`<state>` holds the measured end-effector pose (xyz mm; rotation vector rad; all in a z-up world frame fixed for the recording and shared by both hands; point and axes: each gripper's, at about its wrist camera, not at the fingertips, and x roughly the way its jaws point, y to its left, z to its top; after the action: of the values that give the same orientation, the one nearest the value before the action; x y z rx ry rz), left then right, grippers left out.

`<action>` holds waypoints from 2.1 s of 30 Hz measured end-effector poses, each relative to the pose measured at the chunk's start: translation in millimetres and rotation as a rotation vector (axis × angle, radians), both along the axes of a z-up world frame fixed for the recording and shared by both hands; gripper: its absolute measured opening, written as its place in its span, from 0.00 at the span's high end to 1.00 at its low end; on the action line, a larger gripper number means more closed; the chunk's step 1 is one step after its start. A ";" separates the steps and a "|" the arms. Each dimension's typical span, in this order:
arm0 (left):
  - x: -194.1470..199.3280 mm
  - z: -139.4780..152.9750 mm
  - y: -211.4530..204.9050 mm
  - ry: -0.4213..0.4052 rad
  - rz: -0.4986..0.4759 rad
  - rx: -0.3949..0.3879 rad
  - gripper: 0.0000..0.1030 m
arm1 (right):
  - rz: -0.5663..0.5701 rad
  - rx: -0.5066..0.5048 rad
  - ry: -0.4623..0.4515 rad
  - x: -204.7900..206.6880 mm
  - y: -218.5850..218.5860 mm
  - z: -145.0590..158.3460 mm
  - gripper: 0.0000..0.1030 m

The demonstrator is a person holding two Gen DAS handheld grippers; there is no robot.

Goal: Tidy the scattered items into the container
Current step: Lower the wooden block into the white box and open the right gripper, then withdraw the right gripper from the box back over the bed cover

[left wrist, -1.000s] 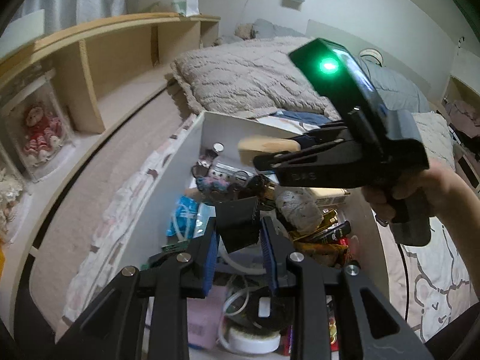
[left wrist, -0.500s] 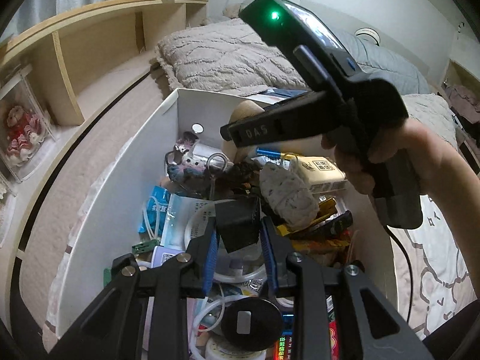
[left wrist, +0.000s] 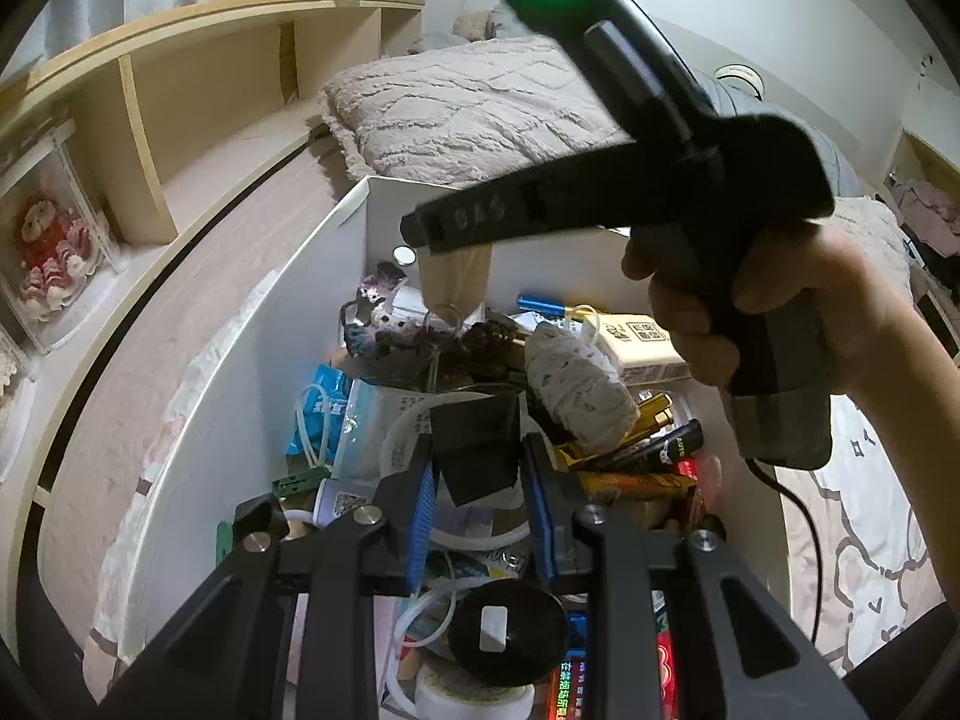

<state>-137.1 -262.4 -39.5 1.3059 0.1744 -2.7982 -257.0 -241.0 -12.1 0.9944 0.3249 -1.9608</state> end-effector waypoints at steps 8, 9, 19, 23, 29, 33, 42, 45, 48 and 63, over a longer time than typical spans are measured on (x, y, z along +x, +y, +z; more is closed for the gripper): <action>4.4 1.8 -2.2 0.000 0.007 -0.001 0.73 | 0.042 0.087 0.042 14.2 -1.2 -0.9 0.62; 4.6 2.3 -2.4 0.001 0.007 0.000 0.73 | 0.042 0.110 0.046 14.5 0.4 -4.3 0.66; 11.2 3.2 2.3 0.006 0.007 -0.002 0.73 | -0.015 0.192 0.052 9.8 25.2 -11.8 0.69; 11.2 1.9 6.0 0.002 0.007 -0.005 0.73 | -0.114 0.148 -0.010 8.3 38.2 -4.0 0.69; 15.2 -2.8 16.9 -0.012 -0.013 -0.005 0.73 | -0.128 0.152 0.005 21.6 54.0 4.9 0.69; 24.5 -7.2 22.2 -0.032 -0.025 -0.012 0.73 | -0.132 0.159 0.015 27.8 62.8 9.2 0.69; 44.9 -8.0 3.6 -0.077 0.051 -0.095 0.73 | -0.128 0.193 0.030 47.3 75.0 11.3 0.69; 52.1 -7.9 -1.3 -0.091 0.061 -0.088 0.73 | -0.122 0.198 0.024 53.2 77.0 10.6 0.69; 57.8 -7.4 -3.2 -0.094 0.071 -0.092 0.69 | -0.118 0.200 0.020 58.5 78.1 11.4 0.69; 67.8 11.9 5.5 -0.021 0.093 -0.102 0.39 | -0.112 0.122 0.012 83.4 95.6 28.4 0.69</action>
<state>-69.3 -256.9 -27.6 1.2700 0.0878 -2.6777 -173.5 -145.4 16.2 1.1000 0.4068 -2.0689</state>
